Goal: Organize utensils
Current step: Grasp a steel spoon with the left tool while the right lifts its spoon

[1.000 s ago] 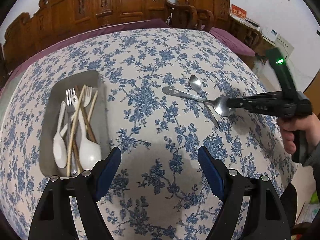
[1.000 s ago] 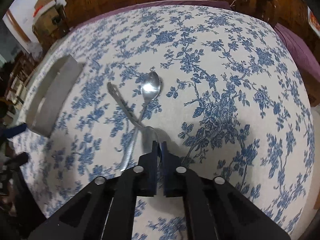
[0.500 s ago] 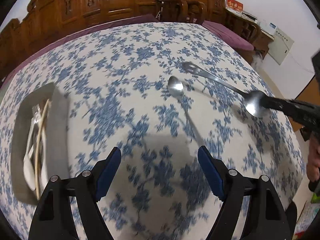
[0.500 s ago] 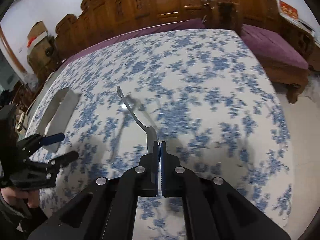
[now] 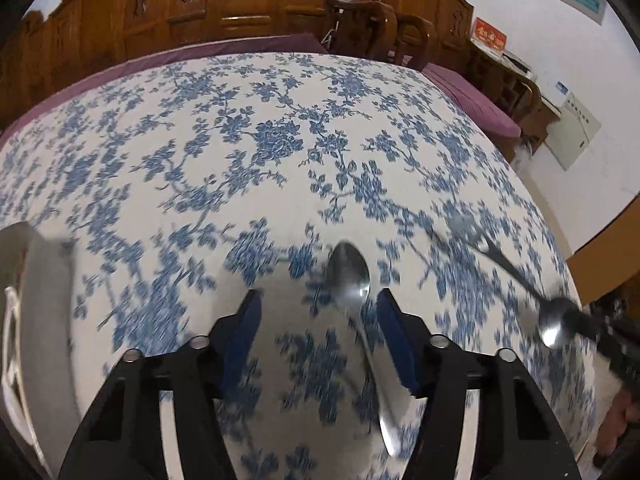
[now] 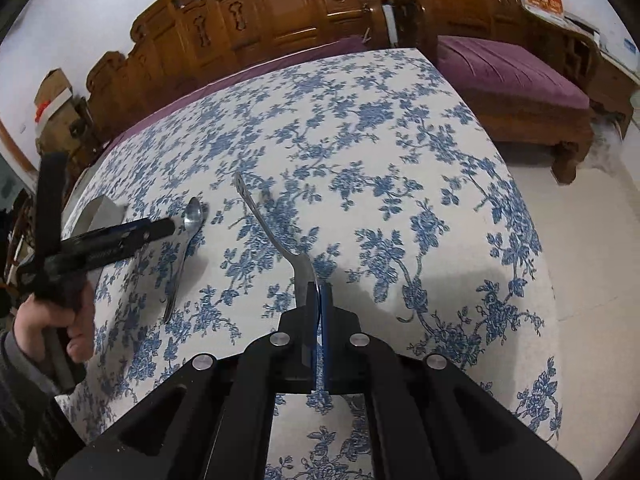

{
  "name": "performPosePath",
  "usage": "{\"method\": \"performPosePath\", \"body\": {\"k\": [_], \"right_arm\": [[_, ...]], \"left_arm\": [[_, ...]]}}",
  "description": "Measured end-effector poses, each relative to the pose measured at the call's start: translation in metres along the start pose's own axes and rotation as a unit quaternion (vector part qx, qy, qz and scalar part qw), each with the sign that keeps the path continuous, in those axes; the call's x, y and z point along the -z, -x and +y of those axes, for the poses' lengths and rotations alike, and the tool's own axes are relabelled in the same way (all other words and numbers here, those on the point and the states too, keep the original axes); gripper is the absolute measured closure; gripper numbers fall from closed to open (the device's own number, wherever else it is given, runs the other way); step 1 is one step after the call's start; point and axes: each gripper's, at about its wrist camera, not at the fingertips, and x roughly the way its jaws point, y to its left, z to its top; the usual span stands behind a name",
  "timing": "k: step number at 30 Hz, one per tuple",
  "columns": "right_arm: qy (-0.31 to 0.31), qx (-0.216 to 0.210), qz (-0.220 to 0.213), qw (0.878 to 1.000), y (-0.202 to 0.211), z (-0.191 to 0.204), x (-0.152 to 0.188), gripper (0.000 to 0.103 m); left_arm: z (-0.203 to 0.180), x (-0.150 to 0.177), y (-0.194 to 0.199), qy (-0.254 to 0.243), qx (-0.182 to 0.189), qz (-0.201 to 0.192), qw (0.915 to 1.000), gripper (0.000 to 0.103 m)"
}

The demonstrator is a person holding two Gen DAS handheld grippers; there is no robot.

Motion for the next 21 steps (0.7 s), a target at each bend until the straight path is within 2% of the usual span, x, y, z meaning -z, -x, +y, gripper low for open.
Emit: {"method": "performPosePath", "body": {"k": [5,8,9,11,15,21], "right_arm": [[-0.01,-0.003,0.004,1.0,-0.003,-0.006,0.006,0.101],[-0.018,-0.005,0.003,1.0,-0.002,-0.008,0.008,0.101],[-0.021,-0.005,0.003,1.0,-0.001,-0.01,0.009,0.101],[-0.026,-0.005,0.002,1.0,0.0,-0.011,0.01,0.101],[-0.029,-0.001,0.003,1.0,0.003,-0.01,0.013,0.101],[-0.026,0.0,0.0,1.0,0.009,0.003,0.015,0.101]], "left_arm": [[-0.002,-0.009,-0.021,0.007,0.007,0.013,0.9999,0.055],[-0.01,-0.012,-0.024,-0.01,0.001,0.006,0.9999,0.057],[-0.012,-0.013,-0.025,-0.014,0.001,0.005,0.9999,0.06],[-0.018,-0.013,-0.027,-0.025,0.0,0.005,0.9997,0.078],[-0.021,-0.013,-0.025,-0.031,0.002,0.012,0.9994,0.078],[-0.023,-0.005,-0.003,-0.047,0.001,0.001,0.9989,0.078]]}}
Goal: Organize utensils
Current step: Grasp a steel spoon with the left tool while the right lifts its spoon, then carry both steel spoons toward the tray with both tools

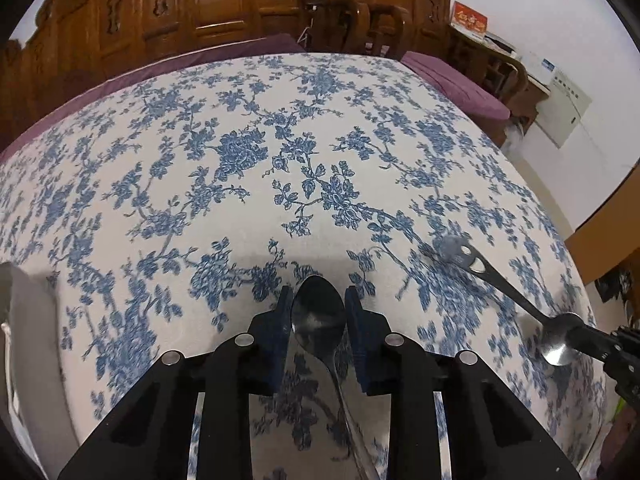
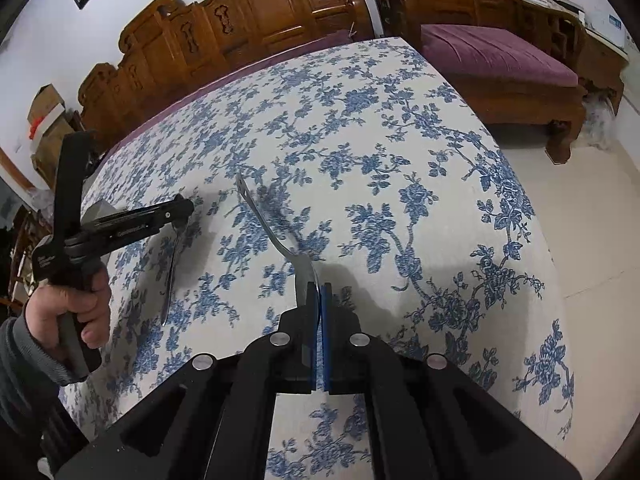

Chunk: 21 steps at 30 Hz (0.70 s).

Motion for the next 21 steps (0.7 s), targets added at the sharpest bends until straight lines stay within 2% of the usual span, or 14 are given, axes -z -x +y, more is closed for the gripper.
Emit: {"method": "performPosePath", "body": {"k": [13,21], "right_arm": [[0.022,-0.011,-0.01,1.0,0.011,0.052,0.004,0.101],[0.029,-0.011,-0.008,0.999,0.012,0.072,0.011,0.101]], "left_arm": [[0.023,0.027,0.062,-0.009,0.001,-0.034,0.9994,0.079],[0.035,0.046,0.082,-0.007,0.005,-0.045,0.9989,0.079]]}}
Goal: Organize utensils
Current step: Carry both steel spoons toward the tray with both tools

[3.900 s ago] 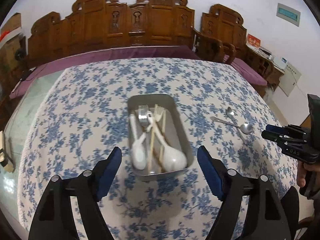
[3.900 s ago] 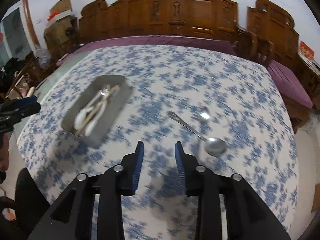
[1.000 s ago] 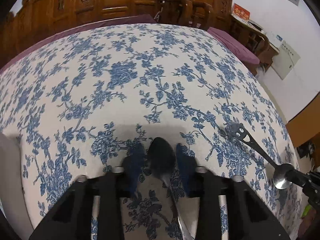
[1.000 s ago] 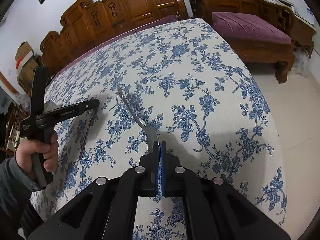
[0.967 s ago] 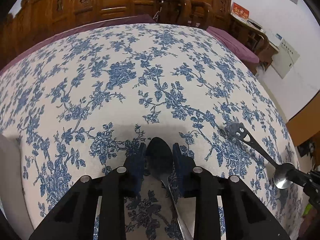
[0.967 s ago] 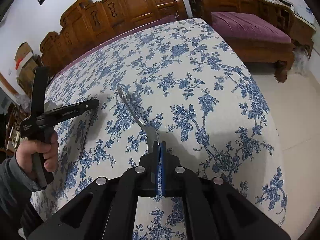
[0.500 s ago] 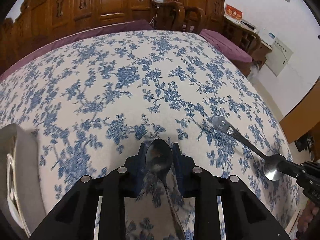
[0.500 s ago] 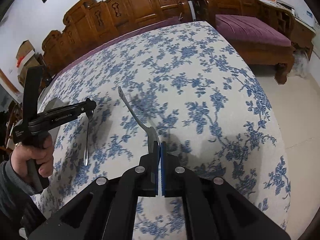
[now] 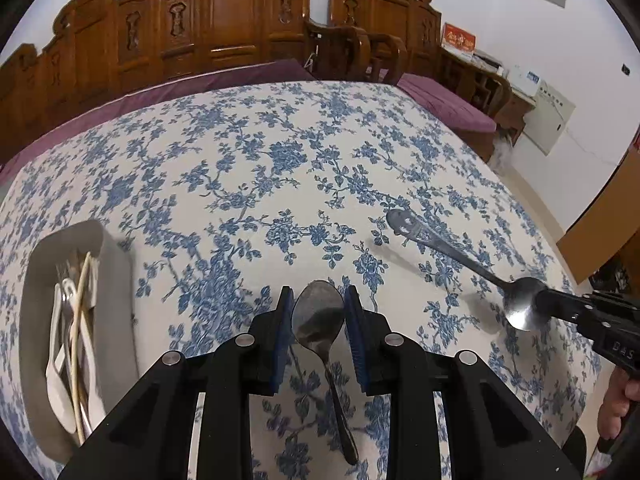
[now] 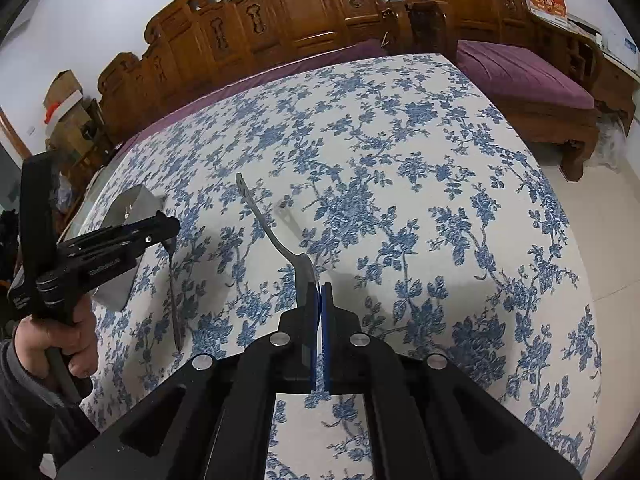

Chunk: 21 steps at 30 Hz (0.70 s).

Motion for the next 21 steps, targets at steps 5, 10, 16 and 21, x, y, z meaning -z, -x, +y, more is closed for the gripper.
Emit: {"method": "performPosePath", "body": {"k": [5,10,16,21], "right_arm": [[0.004,0.001,0.004,1.0,-0.005,0.007,0.003,0.101],[0.005,0.001,0.01,1.0,-0.011,0.014,0.006,0.101],[0.015,0.002,0.013,1.0,-0.013,0.024,0.008,0.1],[0.02,-0.006,0.002,1.0,-0.011,0.041,0.004,0.1]], "left_arm": [[0.008,0.012,0.01,0.0,-0.009,-0.002,1.0,0.079],[0.016,0.018,-0.004,0.008,-0.023,0.02,0.9995,0.079],[0.025,0.021,0.009,0.015,-0.02,0.014,0.9996,0.079],[0.033,0.021,0.048,0.012,-0.011,-0.024,0.9996,0.079]]}}
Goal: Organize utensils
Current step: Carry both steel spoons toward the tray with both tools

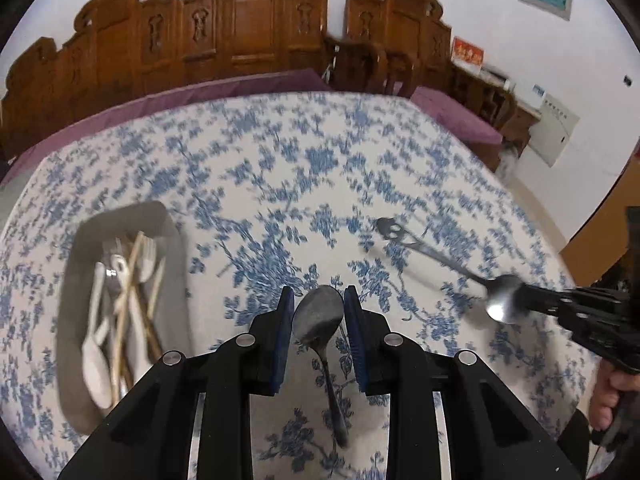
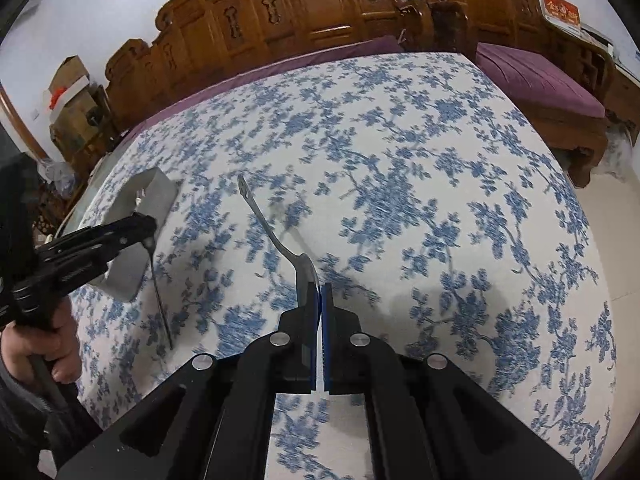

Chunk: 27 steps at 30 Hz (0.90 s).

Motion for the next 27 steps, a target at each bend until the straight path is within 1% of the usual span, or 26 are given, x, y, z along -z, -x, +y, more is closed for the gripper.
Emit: {"method": "performPosePath", "body": {"k": [3,8,9,10,18,19,21,22,25,27], "right_arm": [[0.003,-0.007,-0.005,1.0,-0.001,0.013,-0.003,0.101],[0.012,-0.012,-0.003,1.0,-0.006,0.034,-0.002,0.101],[0.015,-0.012,-0.002,1.0,-0.006,0.038,-0.002,0.101],[0.017,-0.012,-0.001,1.0,-0.007,0.042,-0.001,0.101],[0.026,-0.007,-0.001,1.0,-0.004,0.053,0.0,0.101],[0.026,-0.006,-0.002,1.0,-0.003,0.053,0.0,0.101],[0.028,-0.004,-0.004,1.0,0.0,0.055,-0.002,0.101],[0.029,-0.004,-0.006,1.0,0.002,0.057,-0.003,0.101],[0.031,-0.007,-0.011,0.999,0.004,0.063,-0.006,0.1],[0.034,-0.009,-0.014,0.999,0.006,0.07,-0.008,0.101]], "left_arm": [[0.006,0.004,0.026,-0.006,0.005,-0.024,0.9997,0.079],[0.012,0.012,0.045,-0.01,0.006,-0.037,0.9993,0.081],[0.012,0.013,0.047,-0.01,0.007,-0.038,0.9992,0.083],[0.014,0.016,0.049,-0.011,0.008,-0.04,0.9991,0.093],[0.016,0.019,0.049,-0.025,-0.011,-0.046,0.9986,0.097],[0.016,0.019,0.049,-0.026,-0.012,-0.043,0.9987,0.101],[0.02,0.017,0.053,-0.017,0.002,-0.045,0.9988,0.101],[0.021,0.014,0.056,-0.019,-0.014,-0.049,0.9985,0.101],[0.028,0.008,0.067,-0.014,-0.015,-0.058,0.9981,0.101],[0.035,0.002,0.077,-0.015,-0.026,-0.068,0.9973,0.101]]}}
